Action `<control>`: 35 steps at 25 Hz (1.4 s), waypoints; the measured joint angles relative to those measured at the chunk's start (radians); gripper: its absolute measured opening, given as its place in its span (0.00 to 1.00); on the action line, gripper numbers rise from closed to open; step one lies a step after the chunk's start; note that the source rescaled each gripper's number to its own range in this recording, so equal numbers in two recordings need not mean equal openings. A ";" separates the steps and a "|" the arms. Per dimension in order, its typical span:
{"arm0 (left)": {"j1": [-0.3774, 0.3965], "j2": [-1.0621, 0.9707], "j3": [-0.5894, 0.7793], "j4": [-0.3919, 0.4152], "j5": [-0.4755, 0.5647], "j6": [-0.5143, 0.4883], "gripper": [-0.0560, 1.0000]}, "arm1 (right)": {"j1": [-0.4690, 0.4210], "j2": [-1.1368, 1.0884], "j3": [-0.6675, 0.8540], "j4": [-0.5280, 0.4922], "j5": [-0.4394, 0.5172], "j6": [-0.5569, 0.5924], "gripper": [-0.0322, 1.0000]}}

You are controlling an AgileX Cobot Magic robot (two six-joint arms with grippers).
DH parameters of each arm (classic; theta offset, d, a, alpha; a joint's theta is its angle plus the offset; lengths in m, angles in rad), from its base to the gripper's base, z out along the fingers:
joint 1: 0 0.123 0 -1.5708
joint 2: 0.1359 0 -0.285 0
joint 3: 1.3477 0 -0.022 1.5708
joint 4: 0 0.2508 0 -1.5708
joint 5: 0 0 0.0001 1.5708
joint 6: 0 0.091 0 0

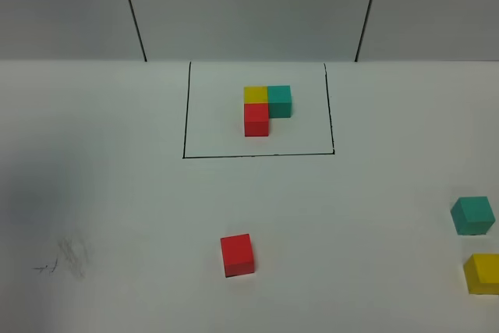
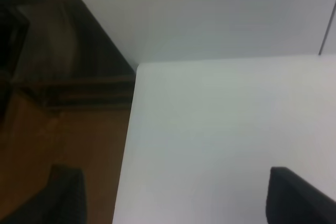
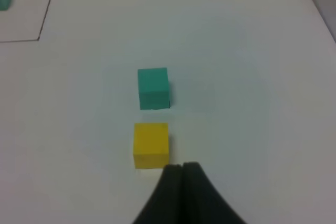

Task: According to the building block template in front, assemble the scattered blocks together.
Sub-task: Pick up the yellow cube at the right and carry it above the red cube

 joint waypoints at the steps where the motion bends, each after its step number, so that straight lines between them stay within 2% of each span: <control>1: 0.000 -0.027 0.032 0.010 0.000 0.000 1.00 | 0.000 0.000 0.000 0.000 0.000 0.000 0.03; 9: 0.000 -0.249 0.248 0.055 0.000 -0.018 1.00 | 0.000 0.000 0.000 0.000 0.000 0.000 0.03; 18: 0.000 -0.512 0.380 0.061 0.000 -0.045 1.00 | 0.000 0.000 0.000 0.000 0.000 0.000 0.03; 26: 0.000 -0.650 0.508 0.061 0.000 -0.057 1.00 | 0.000 0.000 0.000 0.000 0.000 0.000 0.03; 29: 0.000 -0.701 0.572 0.035 0.000 -0.057 1.00 | 0.000 0.000 0.000 0.000 0.000 0.000 0.03; 35: 0.000 -0.839 0.708 -0.081 0.000 -0.053 1.00 | 0.000 0.000 0.000 0.000 0.000 0.000 0.03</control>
